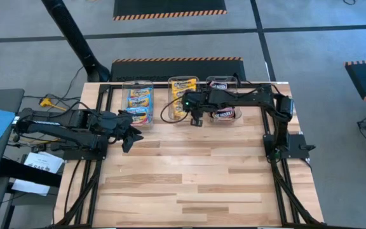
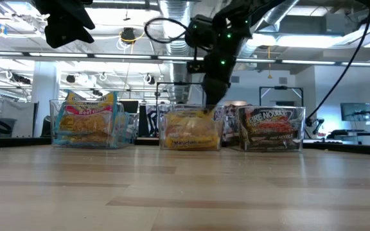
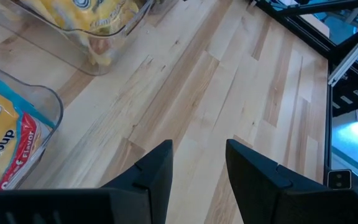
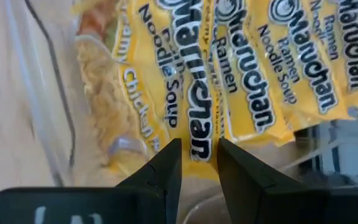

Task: Sort Maruchan noodles
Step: Put the yellow noodle pack into the middle transparent bin, then return to Home Position

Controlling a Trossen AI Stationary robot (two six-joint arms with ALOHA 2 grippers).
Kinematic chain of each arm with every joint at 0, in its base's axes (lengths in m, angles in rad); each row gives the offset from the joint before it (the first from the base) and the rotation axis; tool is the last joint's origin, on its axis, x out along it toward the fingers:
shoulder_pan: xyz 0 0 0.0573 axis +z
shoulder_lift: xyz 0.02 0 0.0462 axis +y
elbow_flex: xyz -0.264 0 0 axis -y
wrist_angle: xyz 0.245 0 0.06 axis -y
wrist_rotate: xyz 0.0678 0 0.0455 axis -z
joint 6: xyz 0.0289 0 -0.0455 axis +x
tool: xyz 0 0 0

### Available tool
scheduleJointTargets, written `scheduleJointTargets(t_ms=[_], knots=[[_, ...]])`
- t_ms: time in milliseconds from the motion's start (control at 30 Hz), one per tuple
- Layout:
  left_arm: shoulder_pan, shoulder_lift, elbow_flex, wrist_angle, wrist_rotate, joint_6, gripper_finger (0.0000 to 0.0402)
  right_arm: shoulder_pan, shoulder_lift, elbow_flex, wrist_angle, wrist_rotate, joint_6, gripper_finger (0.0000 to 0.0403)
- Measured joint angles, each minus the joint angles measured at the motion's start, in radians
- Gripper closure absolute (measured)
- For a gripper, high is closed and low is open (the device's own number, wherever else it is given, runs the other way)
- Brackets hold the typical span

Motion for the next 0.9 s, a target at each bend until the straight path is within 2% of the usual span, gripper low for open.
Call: scheduleJointTargets(t_ms=[367, 733, 900], knots=[[0.000, 0.000, 0.000, 0.000, 0.000, -0.003, 0.0266, 0.020, -0.024, 0.007, -0.046, 0.009, 0.006, 0.0276], [0.000, -0.001, 0.000, 0.004, 0.000, 0.028, 0.0266, 0.076, -0.024, 0.282, -0.375, 0.006, 0.131, 0.0276], [0.000, -0.001, 0.000, 0.004, 0.007, 0.042, 0.0266, 0.130, -0.025, 0.390, -0.491, 0.006, 0.137, 0.0276]])
